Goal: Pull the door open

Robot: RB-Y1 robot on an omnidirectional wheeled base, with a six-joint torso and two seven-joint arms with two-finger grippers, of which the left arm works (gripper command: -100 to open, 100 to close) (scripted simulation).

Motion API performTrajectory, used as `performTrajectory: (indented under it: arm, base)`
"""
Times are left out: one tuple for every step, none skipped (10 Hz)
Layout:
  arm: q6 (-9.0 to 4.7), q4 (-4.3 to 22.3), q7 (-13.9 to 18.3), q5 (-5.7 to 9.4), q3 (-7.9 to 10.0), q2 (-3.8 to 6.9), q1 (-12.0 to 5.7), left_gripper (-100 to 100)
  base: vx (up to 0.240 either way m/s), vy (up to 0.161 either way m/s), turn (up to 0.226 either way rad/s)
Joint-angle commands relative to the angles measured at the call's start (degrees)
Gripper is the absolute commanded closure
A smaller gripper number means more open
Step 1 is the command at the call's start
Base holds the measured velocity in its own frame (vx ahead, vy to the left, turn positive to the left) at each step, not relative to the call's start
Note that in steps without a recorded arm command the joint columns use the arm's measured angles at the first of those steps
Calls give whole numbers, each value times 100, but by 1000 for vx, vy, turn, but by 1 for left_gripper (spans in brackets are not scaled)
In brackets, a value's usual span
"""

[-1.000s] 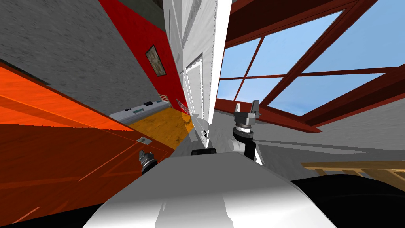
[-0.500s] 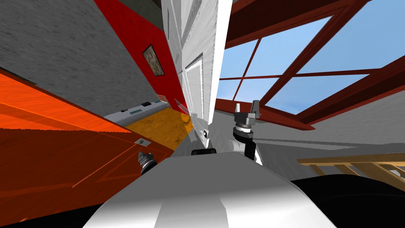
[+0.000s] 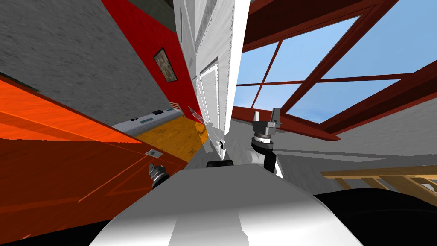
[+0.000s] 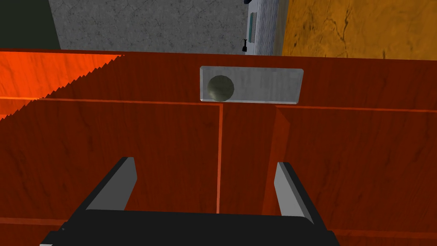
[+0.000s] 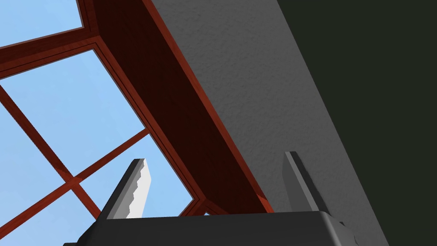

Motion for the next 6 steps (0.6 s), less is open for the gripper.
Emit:
performTrajectory:
  arm:
    - [0, 1, 0, 0, 0, 0, 1, -100]
    - [0, 1, 0, 0, 0, 0, 1, -100]
    - [0, 1, 0, 0, 0, 0, 1, -100]
    - [0, 1, 0, 0, 0, 0, 1, -100]
    - [5, 20, -33, 44, 105, -12, 6, -100]
    - [5, 20, -33, 44, 105, -12, 6, -100]
  base:
    - [-5, -15, 50]
    - [8, 4, -37]
    - [3, 5, -22]
    - [1, 7, -18]
    - [16, 26, -113]
    - [15, 16, -88]
